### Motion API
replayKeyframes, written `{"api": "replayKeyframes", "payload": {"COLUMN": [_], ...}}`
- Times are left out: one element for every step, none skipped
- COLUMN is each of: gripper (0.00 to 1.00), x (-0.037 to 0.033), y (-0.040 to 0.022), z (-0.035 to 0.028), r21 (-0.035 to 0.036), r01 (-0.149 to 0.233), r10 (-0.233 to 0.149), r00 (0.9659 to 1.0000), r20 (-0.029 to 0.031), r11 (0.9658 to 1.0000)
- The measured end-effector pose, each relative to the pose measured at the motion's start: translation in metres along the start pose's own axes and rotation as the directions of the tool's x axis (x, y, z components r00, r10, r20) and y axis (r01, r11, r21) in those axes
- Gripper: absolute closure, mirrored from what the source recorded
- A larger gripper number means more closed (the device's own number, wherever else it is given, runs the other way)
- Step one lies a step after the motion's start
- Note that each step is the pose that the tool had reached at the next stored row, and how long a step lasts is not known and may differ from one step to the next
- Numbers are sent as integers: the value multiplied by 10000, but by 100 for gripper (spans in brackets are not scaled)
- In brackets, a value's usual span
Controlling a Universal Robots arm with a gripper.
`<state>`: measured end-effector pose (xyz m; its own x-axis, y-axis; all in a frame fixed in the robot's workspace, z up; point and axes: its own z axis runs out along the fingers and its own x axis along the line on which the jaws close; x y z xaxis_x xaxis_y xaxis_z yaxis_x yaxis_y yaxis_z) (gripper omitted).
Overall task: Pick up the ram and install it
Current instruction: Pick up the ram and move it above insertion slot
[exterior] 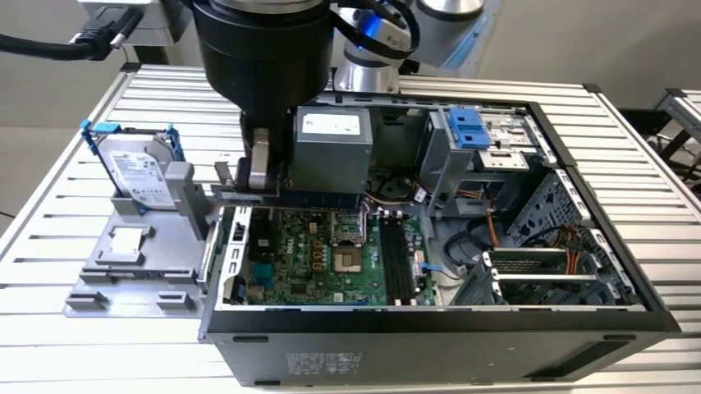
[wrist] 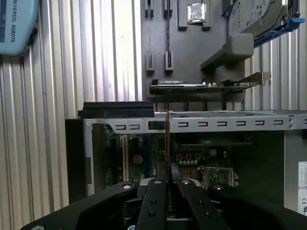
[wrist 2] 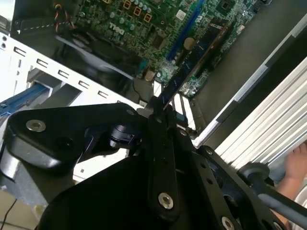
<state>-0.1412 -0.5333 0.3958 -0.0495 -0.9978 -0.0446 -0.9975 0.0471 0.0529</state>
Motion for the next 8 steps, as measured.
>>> {"api": "replayKeyframes", "payload": {"gripper": [100, 100, 100, 100, 100, 100, 100, 100], "x": [-1, -2, -3, -5, -6, -7, -8, -9], "y": [-22, -47, -70, -93, -114, -136, -157, -180], "z": [-2, -3, -4, -5, -6, -8, -8, -9], "r21": [-1, -1, -1, -1, -1, -1, -1, 0], "r01": [0, 0, -1, 0, 0, 0, 0, 0], "r10": [0, 0, 1, 0, 0, 0, 0, 0], "r00": [10000, 10000, 10000, 10000, 10000, 10000, 10000, 10000], "r20": [-1, -1, -1, -1, -1, -1, 0, 0], "r11": [10000, 10000, 10000, 10000, 10000, 10000, 10000, 10000]}}
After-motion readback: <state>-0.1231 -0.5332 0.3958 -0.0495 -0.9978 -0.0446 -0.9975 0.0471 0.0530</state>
